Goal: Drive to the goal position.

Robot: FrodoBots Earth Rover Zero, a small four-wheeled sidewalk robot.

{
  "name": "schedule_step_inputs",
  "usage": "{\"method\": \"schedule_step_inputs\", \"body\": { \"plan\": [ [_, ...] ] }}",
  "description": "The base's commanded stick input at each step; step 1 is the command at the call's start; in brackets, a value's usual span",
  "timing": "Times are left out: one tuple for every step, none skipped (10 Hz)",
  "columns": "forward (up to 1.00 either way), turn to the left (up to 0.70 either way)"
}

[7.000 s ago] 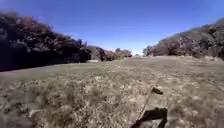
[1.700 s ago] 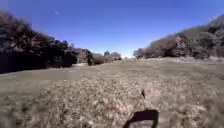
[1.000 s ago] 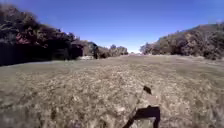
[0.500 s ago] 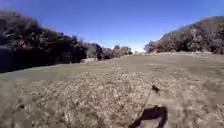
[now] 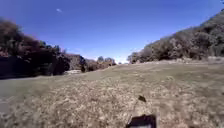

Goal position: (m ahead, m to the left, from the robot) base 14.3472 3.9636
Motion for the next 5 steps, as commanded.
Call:
{"method": "schedule_step_inputs", "body": {
  "plan": [
    [1.0,0.0],
    [1.0,0.0],
    [1.0,0.0],
    [1.0,0.0],
    [1.0,0.0]
  ]
}}
